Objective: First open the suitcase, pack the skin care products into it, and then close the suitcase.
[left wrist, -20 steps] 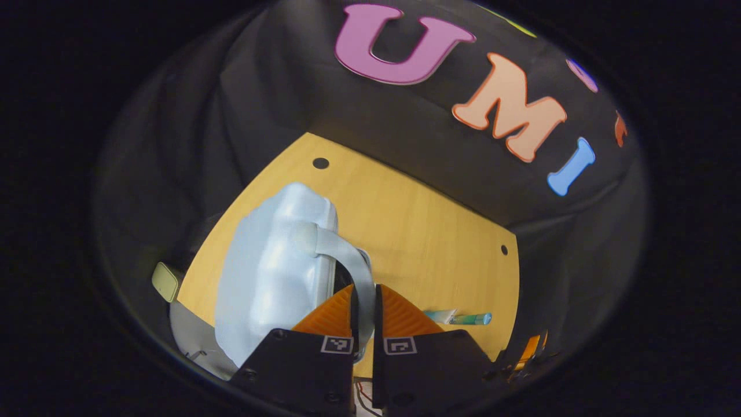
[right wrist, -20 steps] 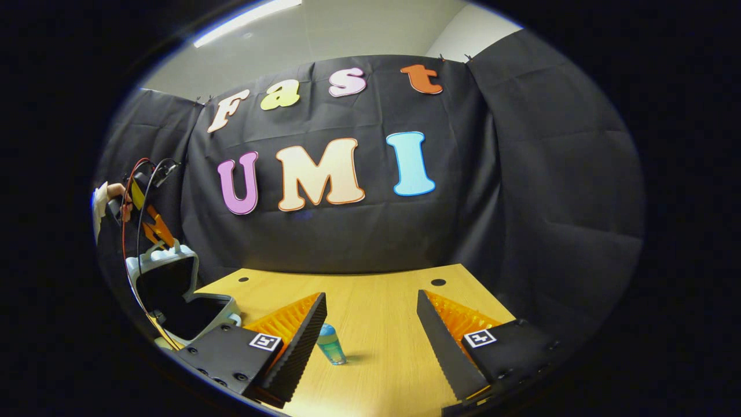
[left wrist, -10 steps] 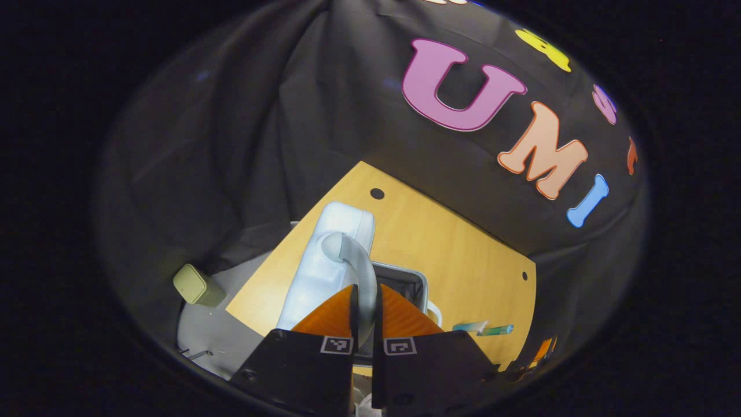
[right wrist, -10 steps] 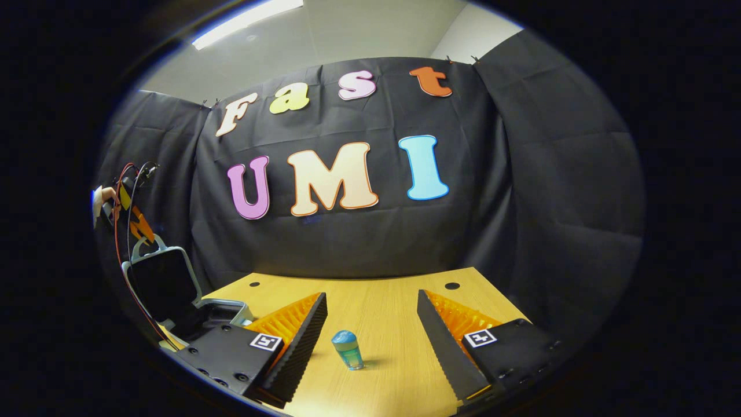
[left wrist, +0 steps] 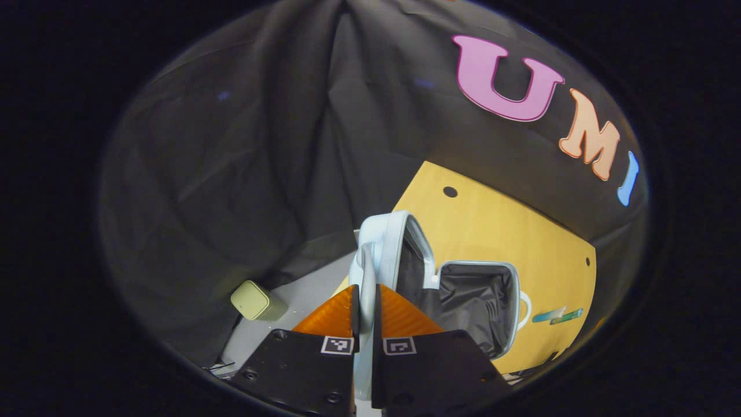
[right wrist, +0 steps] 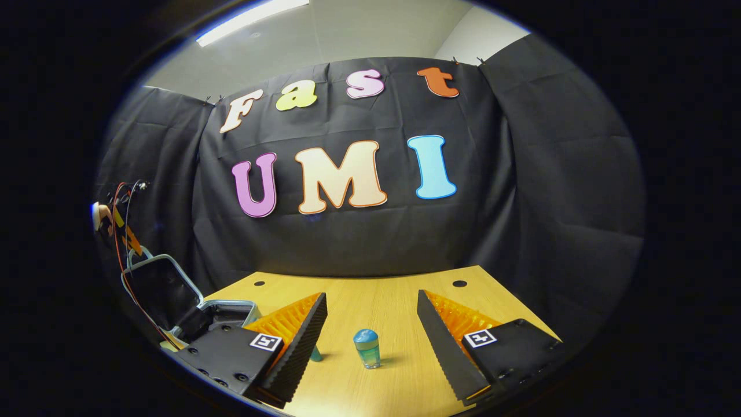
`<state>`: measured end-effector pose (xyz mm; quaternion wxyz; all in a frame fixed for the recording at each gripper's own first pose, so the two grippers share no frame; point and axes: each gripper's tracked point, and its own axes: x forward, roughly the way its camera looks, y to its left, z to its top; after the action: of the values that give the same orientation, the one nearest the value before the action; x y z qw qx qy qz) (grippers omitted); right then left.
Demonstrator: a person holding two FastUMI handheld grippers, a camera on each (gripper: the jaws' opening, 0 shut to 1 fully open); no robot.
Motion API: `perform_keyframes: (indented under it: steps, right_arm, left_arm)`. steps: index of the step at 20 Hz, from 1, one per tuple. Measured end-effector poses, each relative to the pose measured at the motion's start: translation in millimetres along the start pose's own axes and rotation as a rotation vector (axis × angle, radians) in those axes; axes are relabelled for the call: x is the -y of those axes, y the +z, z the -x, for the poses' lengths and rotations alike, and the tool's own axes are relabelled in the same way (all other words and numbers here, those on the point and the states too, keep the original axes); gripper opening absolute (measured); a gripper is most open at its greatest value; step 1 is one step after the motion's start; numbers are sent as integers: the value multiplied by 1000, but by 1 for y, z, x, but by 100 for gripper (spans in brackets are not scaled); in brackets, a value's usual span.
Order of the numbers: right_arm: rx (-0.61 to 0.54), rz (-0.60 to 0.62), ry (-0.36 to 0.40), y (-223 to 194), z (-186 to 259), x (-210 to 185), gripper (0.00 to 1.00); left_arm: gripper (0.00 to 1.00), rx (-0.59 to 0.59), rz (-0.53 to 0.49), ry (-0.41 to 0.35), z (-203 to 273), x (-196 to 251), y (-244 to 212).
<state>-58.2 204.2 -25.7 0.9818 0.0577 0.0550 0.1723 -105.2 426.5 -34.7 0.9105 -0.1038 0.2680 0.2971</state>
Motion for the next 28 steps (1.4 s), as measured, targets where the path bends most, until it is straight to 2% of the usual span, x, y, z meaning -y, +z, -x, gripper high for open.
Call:
perform_keyframes:
  steps: [4,6,8,11,12,17,20,21,22,23,24,26,28]
  right_arm:
    - [8,24,-12,4,1,-9,98]
    - [2,29,-15,4,1,-13,95]
    - [-3,33,-20,4,1,-15,98]
    - [-9,44,-24,3,2,-22,95]
    - [-13,49,-23,2,3,-25,98]
    - [-28,62,-19,-3,4,-34,95]
    - [-29,78,-19,-3,5,-36,95]
    - [-32,80,-20,-4,4,-36,95]
    - [-35,79,-20,-5,4,-35,98]
    - [-40,75,-19,-6,4,-35,98]
    - [-42,71,-18,-8,4,-33,95]
    - [-46,65,-15,-10,2,-31,98]
    - [-52,65,-12,-13,-1,-27,95]
  left_arm:
    - [4,-20,-26,55,-34,-44,-32]
    - [4,-22,-4,55,-51,-53,-43]
    - [4,-23,58,29,-69,-56,-59]
    - [4,-60,135,3,-96,-61,-90]
    - [4,-73,147,1,-105,-61,-100]
    - [4,-130,171,-14,-140,-56,-137]
    - [11,-140,175,-6,-151,-55,-145]
    - [6,-140,184,-10,-152,-53,-143]
    - [21,-138,188,-13,-150,-51,-143]
    - [26,-136,182,-13,-150,-52,-143]
    - [44,-128,171,3,-145,-56,-143]
    - [79,-88,127,68,-133,-68,-134]
    - [98,-43,100,85,-113,-61,-121]
